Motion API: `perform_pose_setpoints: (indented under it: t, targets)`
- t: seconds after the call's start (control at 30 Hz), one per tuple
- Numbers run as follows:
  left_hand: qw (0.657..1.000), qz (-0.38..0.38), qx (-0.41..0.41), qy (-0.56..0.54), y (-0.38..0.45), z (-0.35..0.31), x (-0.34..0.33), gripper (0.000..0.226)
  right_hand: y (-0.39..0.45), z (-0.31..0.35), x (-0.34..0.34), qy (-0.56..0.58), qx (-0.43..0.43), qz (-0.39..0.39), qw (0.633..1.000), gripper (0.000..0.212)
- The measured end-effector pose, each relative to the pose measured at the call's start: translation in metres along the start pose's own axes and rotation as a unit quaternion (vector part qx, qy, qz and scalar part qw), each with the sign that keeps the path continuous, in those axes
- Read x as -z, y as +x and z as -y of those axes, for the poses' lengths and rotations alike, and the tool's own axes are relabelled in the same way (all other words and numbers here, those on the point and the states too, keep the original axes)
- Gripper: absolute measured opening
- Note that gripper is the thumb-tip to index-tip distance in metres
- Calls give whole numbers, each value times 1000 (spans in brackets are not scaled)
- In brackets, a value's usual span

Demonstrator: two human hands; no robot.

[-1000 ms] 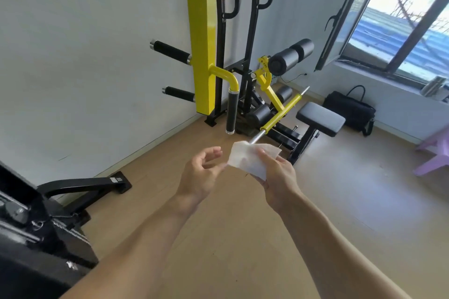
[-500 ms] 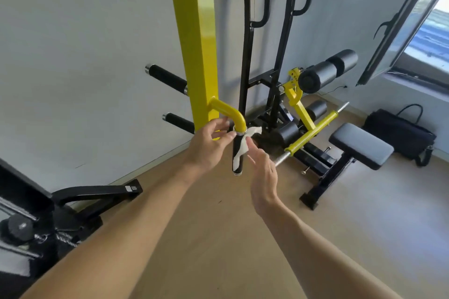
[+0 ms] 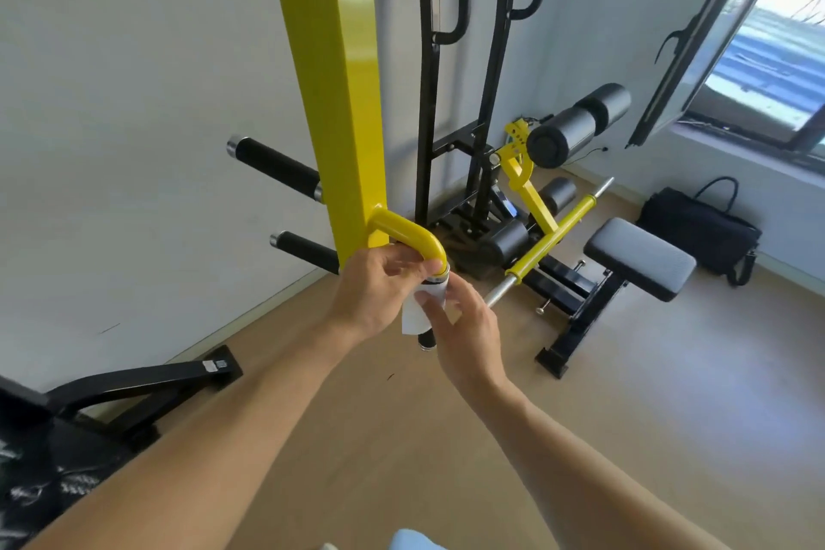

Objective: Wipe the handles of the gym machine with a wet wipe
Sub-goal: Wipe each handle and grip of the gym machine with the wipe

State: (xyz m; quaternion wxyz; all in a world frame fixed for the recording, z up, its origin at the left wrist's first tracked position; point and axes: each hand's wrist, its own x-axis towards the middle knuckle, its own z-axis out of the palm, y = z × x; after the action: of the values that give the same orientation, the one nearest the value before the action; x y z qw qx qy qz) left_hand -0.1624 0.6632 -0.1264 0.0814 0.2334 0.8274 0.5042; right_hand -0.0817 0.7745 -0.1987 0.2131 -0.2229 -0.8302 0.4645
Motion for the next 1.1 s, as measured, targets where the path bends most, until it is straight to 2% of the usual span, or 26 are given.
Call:
perform_pose_setpoints:
  t: [0.1, 0.17, 0.27, 0.33, 0.43, 0.5, 0.67, 0.73, 0.83, 0.9, 1.03, 1.1]
  targets:
    - [1000, 5, 1, -18, 2, 0, 0, 33, 2, -3, -4, -46, -10, 29, 998, 30]
    - [999, 1, 2, -32, 5, 1, -1, 33, 4, 4, -2, -53, 26, -10, 998, 25]
    - [1000, 1, -13, -23, 6, 1, 0, 30, 7, 17, 4, -37, 73, -64, 995, 28]
    - [1000, 8, -14, -19, 6, 0, 0, 26, 7, 11, 2, -51, 72, -47, 995, 27]
    - [1000, 5, -21, 1, 8, 0, 1, 20, 1, -13, -9, -147, 25, 28, 988, 23]
    - [999, 0, -32, 16, 8, -2, 1, 19, -1, -19, -11, -173, 23, 45, 984, 23]
    - [993, -24, -90, 67, 2, -2, 3, 30, 9, 0, -4, -93, 122, -38, 987, 24]
    - [992, -18, -96, 84, 3, -1, 3, 34, 8, -5, -9, -113, 113, -15, 987, 23]
    - [991, -11, -99, 94, 6, 0, 4, 34, 1, -24, -19, -188, 46, 72, 978, 25]
    - [991, -5, -97, 96, 7, 0, 5, 35, 0, -25, -17, -178, 36, 86, 980, 24]
    - [991, 1, -93, 97, 7, 1, 4, 37, 12, -1, -10, -84, 113, -2, 990, 21]
    - [991, 4, -92, 97, 6, 2, 3, 38, 11, -1, -14, -72, 108, -7, 992, 21]
